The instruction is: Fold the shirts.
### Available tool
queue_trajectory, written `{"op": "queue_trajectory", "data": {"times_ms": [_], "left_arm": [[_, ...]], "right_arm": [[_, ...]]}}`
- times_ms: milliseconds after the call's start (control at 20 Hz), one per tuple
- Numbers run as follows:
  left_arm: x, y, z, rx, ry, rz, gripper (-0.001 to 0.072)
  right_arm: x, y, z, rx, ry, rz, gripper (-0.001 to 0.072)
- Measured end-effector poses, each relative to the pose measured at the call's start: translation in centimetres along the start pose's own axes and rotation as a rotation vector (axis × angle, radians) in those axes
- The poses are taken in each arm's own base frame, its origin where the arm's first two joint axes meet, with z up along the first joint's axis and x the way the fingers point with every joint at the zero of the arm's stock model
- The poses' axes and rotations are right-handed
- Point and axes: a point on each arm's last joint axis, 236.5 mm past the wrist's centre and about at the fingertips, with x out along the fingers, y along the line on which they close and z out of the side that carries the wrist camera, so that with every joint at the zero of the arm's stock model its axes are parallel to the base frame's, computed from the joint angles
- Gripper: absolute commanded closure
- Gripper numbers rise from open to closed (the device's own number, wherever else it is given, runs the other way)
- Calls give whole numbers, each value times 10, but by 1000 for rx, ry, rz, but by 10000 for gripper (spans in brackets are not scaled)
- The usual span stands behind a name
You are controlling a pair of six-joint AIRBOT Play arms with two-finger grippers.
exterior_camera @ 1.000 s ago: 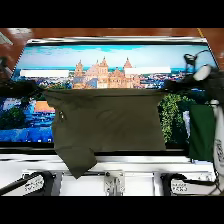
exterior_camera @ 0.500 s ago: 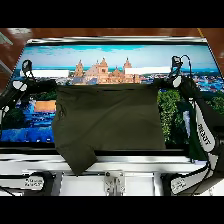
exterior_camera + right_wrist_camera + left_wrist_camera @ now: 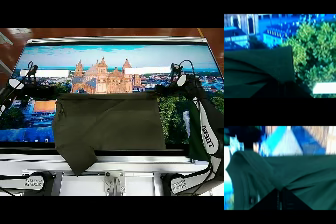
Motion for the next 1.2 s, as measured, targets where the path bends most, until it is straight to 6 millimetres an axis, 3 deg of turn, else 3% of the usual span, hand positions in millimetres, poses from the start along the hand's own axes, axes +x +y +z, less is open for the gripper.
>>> {"op": "queue_trajectory", "data": {"times_ms": [200, 450, 500, 550, 600, 650, 800, 950, 1050, 1200], "left_arm": [[-3, 11, -63, -16, 248, 32, 668], [-2, 19, -94, -62, 368, 56, 667], [0, 21, -98, -76, 385, 59, 659], [1, 22, -101, -87, 399, 61, 511], [2, 22, -103, -97, 407, 61, 264], [1, 22, -104, -106, 415, 62, 164], [-11, 24, -102, -129, 427, 55, 163], [-42, 28, -106, -166, 431, 46, 162], [-64, 33, -124, -207, 435, 44, 161], [-86, 38, -181, -294, 450, 31, 162]], "right_arm": [[4, -2, -49, 20, 211, 14, 645], [18, 4, -75, 62, 324, 52, 644], [20, 5, -77, 66, 334, 56, 605], [20, 5, -78, 71, 339, 60, 454], [20, 6, -78, 75, 339, 62, 239], [17, 6, -78, 76, 340, 66, 187], [-9, 6, -74, 39, 322, 81, 186], [-51, -20, -76, 8, 320, 38, 186], [-81, -51, -88, 35, 338, 0, 186], [-112, -96, -122, 153, 356, -23, 187]]}}
